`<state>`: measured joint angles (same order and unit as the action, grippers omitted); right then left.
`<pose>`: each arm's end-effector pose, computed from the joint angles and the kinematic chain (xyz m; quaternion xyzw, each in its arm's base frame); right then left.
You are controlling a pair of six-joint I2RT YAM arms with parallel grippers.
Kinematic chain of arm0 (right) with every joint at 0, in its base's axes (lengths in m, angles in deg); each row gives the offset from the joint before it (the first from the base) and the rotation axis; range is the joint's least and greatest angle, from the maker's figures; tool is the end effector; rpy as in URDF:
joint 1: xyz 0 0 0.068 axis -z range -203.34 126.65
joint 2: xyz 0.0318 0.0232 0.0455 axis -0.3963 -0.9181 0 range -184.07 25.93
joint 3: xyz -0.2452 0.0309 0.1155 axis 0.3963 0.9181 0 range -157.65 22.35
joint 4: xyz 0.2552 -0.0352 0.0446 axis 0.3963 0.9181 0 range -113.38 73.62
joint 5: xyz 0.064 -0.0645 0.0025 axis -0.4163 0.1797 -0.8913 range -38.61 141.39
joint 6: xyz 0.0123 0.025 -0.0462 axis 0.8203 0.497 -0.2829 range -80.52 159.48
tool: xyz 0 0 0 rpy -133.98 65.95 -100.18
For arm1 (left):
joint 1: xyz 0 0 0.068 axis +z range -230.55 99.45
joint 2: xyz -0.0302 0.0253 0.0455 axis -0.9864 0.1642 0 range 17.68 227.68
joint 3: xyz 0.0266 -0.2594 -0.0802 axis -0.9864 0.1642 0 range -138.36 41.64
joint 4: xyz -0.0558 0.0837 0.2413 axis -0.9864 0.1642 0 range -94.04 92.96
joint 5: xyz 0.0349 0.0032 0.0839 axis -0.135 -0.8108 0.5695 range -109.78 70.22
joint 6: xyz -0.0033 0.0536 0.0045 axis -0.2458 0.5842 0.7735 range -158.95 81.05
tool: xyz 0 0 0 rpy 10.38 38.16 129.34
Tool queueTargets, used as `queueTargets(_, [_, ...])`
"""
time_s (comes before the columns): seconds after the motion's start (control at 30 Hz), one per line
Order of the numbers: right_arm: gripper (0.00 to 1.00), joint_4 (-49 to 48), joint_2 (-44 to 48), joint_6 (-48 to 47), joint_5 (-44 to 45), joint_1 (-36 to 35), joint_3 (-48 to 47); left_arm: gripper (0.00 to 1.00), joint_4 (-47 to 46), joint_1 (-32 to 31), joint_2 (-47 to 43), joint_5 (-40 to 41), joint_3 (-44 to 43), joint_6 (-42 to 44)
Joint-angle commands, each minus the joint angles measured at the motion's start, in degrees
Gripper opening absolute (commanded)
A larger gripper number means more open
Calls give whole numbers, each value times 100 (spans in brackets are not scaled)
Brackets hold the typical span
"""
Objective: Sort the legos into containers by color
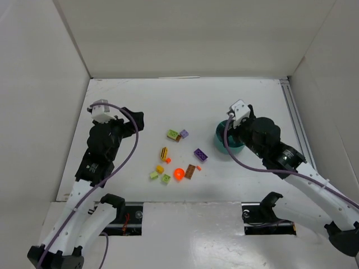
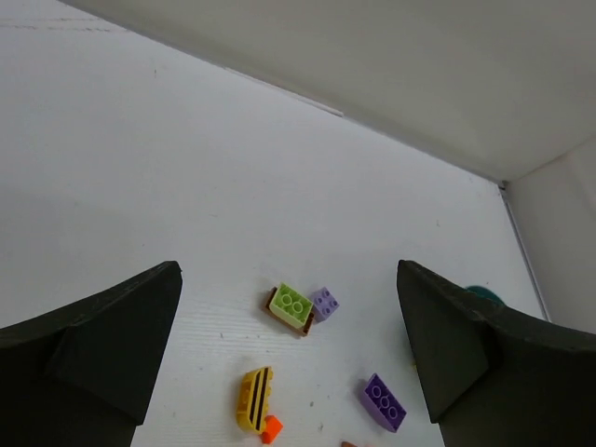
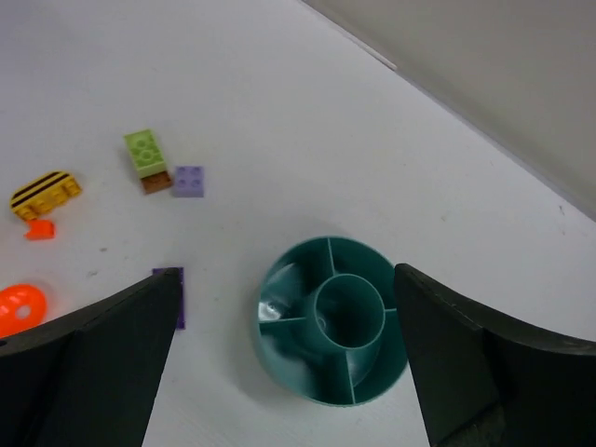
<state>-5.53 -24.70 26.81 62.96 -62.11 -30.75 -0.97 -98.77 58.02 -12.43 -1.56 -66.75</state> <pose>0.1602 0.1196 0.3592 -0.2883 0.7395 0.0580 0.6055 0.1627 -0.0488 0.3561 -0.1041 0.7007 -0.2335 0.6660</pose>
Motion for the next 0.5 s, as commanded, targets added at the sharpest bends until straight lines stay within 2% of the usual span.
queueTargets(0.0, [99,-158,133,-297,-146,-533,-227,100,230,-59,-350,250,30,-210])
queueTargets(0.07, [99,-237,-69,-455,-329,-702,-113,100,107,-59,-491,109,136,-209])
queueTargets(0.1, [99,-403,-157,-526,-775,-764,-52,100,106,-59,-492,-22,206,-157])
queueTargets(0.2, [99,-712,-806,-702,-1323,-835,89,100,-253,-59,-492,-653,400,-104])
queueTargets(0.3, [99,-835,-1641,-377,-1324,-957,19,100,-622,-59,-361,-1208,575,63])
queueTargets(0.47, [99,-1108,-2231,70,-464,-1440,89,100,-992,-59,-237,-1544,839,63])
